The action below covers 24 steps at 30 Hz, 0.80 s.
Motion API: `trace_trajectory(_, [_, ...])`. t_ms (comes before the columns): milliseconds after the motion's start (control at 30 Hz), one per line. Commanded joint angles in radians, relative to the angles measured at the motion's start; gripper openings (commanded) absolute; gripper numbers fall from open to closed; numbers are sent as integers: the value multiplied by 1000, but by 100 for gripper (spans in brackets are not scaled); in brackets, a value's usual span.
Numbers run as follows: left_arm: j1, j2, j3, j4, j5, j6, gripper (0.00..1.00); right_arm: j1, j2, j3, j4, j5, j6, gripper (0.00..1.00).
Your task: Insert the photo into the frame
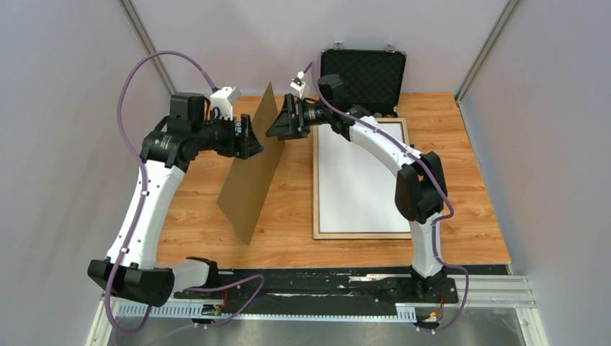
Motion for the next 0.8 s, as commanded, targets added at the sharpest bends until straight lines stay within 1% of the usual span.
trace_trajectory(0, [-13, -50, -29, 48, 73, 18, 83, 16, -79, 29, 51, 5, 44, 100])
trace_trajectory(367, [-22, -88, -76, 79, 146, 29, 84, 28, -147, 0, 73, 11, 65, 100])
trace_trajectory(767, [-29, -109, -120, 113, 265, 32, 85, 52, -122, -13, 73, 37, 73, 100])
